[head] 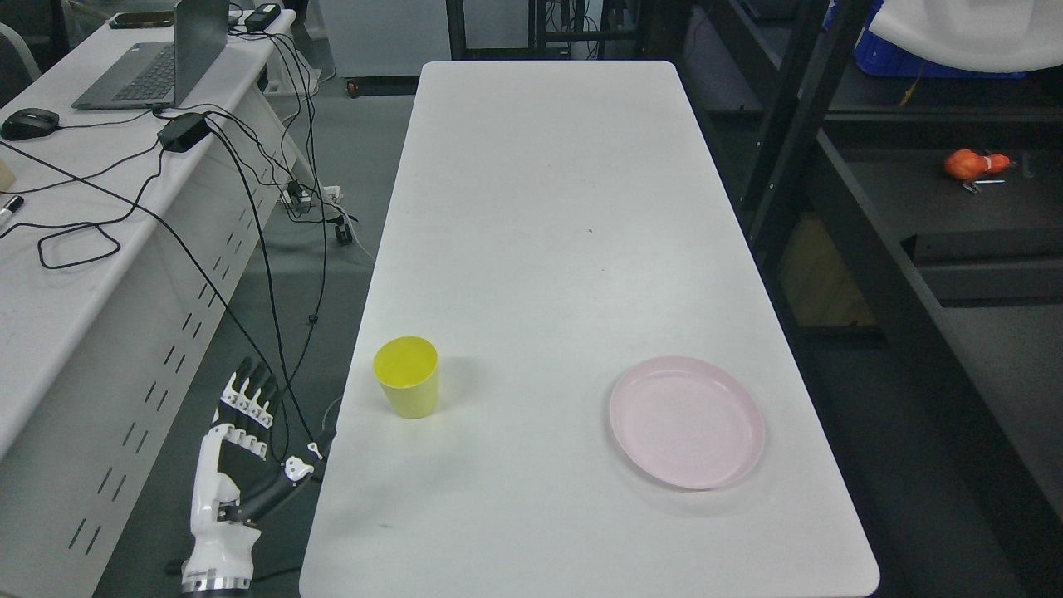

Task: Place yellow IKEA cup on middle right shelf
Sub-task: 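Move the left hand forward toward the yellow cup on the table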

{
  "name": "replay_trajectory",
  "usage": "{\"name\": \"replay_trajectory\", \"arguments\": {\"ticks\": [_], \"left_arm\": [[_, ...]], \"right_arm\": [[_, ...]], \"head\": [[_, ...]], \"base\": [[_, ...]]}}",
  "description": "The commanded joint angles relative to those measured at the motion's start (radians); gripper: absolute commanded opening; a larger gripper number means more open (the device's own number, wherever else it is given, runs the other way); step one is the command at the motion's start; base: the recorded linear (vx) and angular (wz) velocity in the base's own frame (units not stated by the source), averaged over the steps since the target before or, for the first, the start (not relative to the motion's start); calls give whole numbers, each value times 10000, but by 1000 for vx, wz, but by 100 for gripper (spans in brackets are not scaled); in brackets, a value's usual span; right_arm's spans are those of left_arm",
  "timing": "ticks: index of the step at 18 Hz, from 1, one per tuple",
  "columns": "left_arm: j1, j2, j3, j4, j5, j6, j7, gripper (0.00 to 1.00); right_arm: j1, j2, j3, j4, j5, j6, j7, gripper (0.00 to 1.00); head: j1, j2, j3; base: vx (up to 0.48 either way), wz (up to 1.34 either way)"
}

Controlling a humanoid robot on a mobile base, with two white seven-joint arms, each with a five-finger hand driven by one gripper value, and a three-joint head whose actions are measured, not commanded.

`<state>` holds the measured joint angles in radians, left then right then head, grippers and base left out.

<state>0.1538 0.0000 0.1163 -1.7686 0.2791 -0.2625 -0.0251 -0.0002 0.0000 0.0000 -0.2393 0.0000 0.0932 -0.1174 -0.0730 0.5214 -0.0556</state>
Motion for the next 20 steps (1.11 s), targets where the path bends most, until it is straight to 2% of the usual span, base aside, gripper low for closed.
{"name": "replay_trajectory", "arguments": {"ticks": [1, 7, 12, 17, 20], "left_arm": [[104, 352, -672, 45, 246, -13, 21, 99], [28, 307, -810, 474, 860, 18, -9, 99], [-754, 174, -765, 1394, 1075, 93, 6, 99], [-1383, 174, -152, 1472, 1029, 1687, 770, 99], [-1797, 174, -181, 1610, 952, 2072, 880, 99]], "right_arm": [[140, -175, 169, 0, -245, 4, 8, 99], [140, -175, 169, 0, -245, 4, 8, 99], [140, -175, 169, 0, -245, 4, 8, 99], [140, -175, 169, 0, -245, 4, 8, 99], [140, -175, 169, -15, -245, 4, 8, 99]], "head": [[0, 0, 0], [0, 0, 0], [0, 0, 0], [0, 0, 0], [0, 0, 0]], "base": [[89, 0], [58, 10], [0, 0], [0, 0], [0, 0]]}}
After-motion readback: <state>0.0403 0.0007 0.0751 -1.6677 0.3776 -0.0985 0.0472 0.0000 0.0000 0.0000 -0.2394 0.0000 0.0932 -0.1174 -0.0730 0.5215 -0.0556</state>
